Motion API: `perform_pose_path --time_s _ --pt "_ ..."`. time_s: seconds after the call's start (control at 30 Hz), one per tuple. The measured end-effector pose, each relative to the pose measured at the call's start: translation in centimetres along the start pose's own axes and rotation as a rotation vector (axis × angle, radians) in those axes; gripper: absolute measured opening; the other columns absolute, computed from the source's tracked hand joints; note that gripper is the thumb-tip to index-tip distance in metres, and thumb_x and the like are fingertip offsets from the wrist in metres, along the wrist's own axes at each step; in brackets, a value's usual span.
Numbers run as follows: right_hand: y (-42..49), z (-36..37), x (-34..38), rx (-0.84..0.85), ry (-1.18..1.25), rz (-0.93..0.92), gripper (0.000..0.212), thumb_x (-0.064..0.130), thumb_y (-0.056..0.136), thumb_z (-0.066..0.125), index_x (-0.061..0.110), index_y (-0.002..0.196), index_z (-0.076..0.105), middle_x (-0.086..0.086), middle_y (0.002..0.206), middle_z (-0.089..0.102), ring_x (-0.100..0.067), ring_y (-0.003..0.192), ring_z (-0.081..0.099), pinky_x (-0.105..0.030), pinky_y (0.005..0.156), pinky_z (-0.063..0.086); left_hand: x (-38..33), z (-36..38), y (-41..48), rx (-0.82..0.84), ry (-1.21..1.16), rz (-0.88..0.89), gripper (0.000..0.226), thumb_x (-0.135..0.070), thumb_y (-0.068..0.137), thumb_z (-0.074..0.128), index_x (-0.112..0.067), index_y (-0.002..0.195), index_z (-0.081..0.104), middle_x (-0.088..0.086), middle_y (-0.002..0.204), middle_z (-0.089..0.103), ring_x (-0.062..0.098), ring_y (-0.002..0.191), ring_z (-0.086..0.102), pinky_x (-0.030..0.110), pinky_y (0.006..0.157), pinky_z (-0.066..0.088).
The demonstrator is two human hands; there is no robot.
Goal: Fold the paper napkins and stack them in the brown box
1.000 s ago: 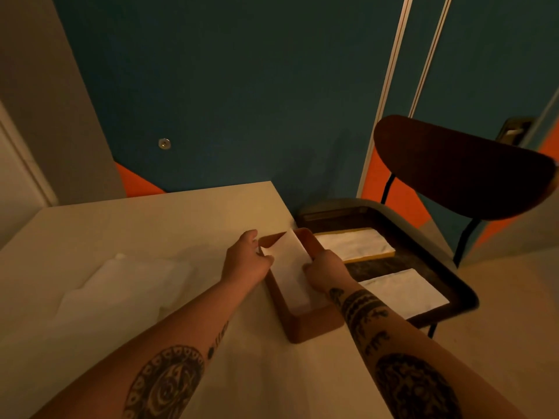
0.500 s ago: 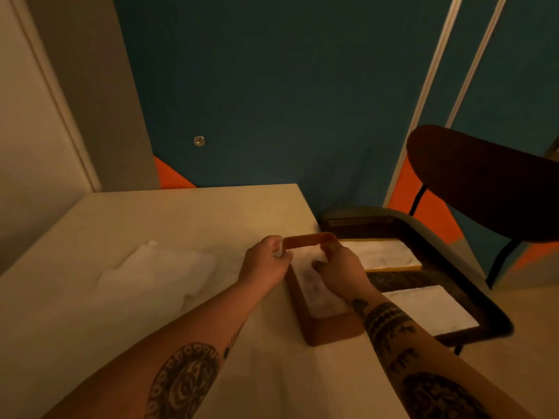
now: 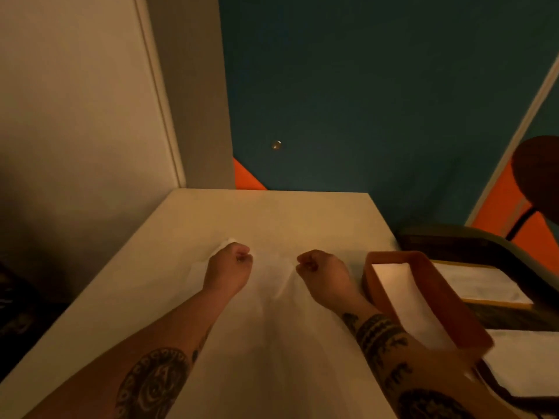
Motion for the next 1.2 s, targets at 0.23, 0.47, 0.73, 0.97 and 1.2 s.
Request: perform_pose_path --time_s 0.23,0.47,0.73,0.97,1.2 --pt "2.9 8.9 2.4 0.168 -0.185 0.002 0.041 0.037 0.1 0.057 0.022 0.138 0.058 0.001 0.135 0.062 -0.018 0.119 0.059 -0.03 0.101 0.047 9.1 -4.3 2.3 -0.009 0.484 -0.328 0.067 -0.064 0.084 0.061 -0.018 0.133 0.055 0.01 0.138 0.051 0.036 0.129 0.042 0.051 0.102 0.038" --pt "4.2 13.8 3.4 0.213 -0.586 0.002 0.067 0.05 0.095 0.052 0.025 0.154 0.031 -0.002 0.151 0.039 -0.03 0.136 0.034 -0.051 0.109 0.03 11.8 -4.6 4.2 0.078 0.48 -0.165 0.055 -0.07 0.07 0.069 -0.038 0.114 0.062 -0.005 0.136 0.044 0.031 0.129 0.038 0.049 0.104 0.033" --pt "3.4 13.2 3.4 0.27 -0.521 0.119 0.054 0.044 0.093 0.057 0.032 0.145 0.043 0.0 0.141 0.05 -0.026 0.13 0.042 -0.049 0.11 0.029 11.6 -4.8 5.7 0.115 0.396 -0.013 0.021 -0.049 0.082 0.071 -0.037 0.09 0.056 -0.014 0.106 0.065 0.022 0.116 0.057 0.039 0.092 0.032" --pt "2.2 12.3 3.6 0.47 -0.405 0.166 0.04 0.043 0.097 0.056 0.016 0.125 0.065 -0.004 0.127 0.061 -0.021 0.111 0.056 -0.034 0.101 0.045 10.7 -4.3 6.3 0.252 0.212 0.026 0.034 -0.043 0.076 0.071 -0.04 0.105 0.053 -0.014 0.109 0.067 0.02 0.106 0.066 0.037 0.097 0.047" --pt "4.6 11.6 3.5 0.065 -0.319 0.123 0.045 0.051 0.094 0.058 0.024 0.131 0.06 -0.001 0.126 0.06 -0.021 0.115 0.056 -0.033 0.093 0.047 11.7 -4.9 6.1 0.214 0.104 0.03 0.037 -0.027 0.072 0.079 -0.04 0.101 0.059 -0.007 0.106 0.072 0.02 0.097 0.069 0.037 0.087 0.056"
Point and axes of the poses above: each hand's wrist, its own y-axis towards the middle knuckle, its own z-axis out of the palm, x = y × z, the point moved 2 cm from there along y, towards the middle knuckle
